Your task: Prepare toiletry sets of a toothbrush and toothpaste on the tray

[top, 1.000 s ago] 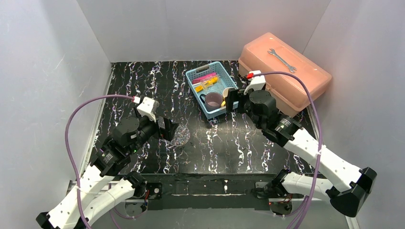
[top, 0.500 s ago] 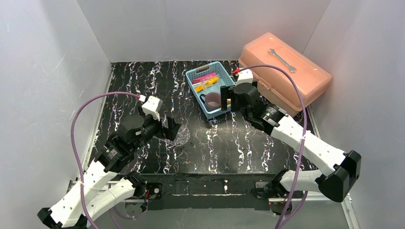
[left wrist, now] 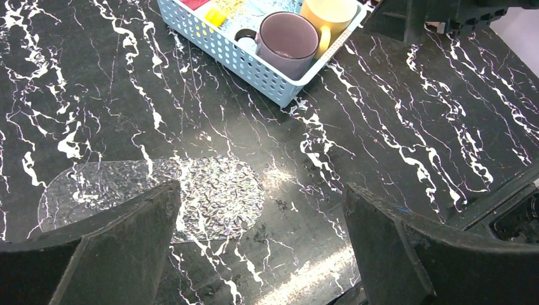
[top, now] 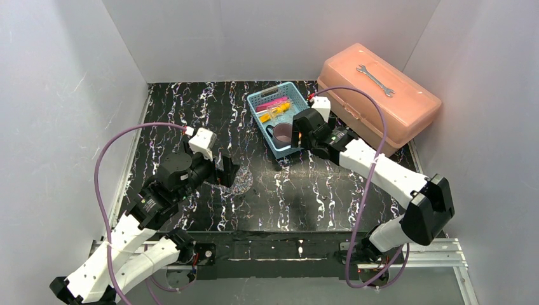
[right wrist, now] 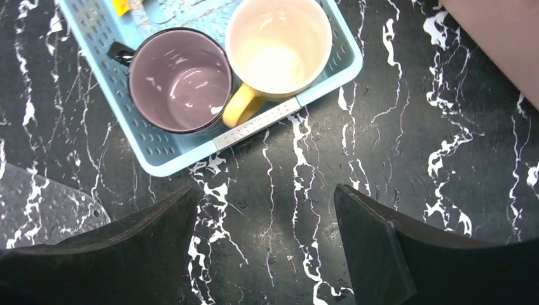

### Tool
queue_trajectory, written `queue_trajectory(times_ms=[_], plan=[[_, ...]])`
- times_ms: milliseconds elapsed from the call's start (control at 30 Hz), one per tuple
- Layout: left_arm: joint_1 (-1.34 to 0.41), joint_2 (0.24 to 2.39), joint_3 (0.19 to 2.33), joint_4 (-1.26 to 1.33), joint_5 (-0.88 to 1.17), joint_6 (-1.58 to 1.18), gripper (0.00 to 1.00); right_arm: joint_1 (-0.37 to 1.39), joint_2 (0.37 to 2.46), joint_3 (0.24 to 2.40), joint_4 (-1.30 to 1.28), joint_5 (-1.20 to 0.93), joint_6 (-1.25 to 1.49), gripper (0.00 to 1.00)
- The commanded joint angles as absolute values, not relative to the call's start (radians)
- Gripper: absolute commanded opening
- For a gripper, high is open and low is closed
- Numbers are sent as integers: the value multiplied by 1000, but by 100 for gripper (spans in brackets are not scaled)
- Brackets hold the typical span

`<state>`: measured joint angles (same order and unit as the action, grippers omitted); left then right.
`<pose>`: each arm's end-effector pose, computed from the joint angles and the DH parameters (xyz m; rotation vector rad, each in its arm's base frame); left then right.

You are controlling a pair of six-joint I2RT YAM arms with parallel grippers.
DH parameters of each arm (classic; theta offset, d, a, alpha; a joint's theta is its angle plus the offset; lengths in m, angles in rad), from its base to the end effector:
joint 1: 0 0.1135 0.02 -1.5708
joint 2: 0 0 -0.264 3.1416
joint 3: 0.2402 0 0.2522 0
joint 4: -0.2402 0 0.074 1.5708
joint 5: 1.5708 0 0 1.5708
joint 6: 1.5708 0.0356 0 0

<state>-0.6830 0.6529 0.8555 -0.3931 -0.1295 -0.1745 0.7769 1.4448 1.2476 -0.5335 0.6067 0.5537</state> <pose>0.1158 -0.0883 0.3612 0.3565 1.7517 -0.5074 0.2393 0.2068 0.3173 0.0588 2.1510 0.0627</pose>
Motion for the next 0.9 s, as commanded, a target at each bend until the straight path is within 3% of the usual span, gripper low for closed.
queue_trajectory(times_ms=[0,467,867], plan=[[-686,652,856,-400,-155,-155,98,757,1460,1272,-546,642,703,84],[-685,666,860,-404,-149,-153,98,746,1507,1225,-433,547,839,64],[-685,669,864,-413,-143,-152,98,746,1607,1221,-381,457,938,60]])
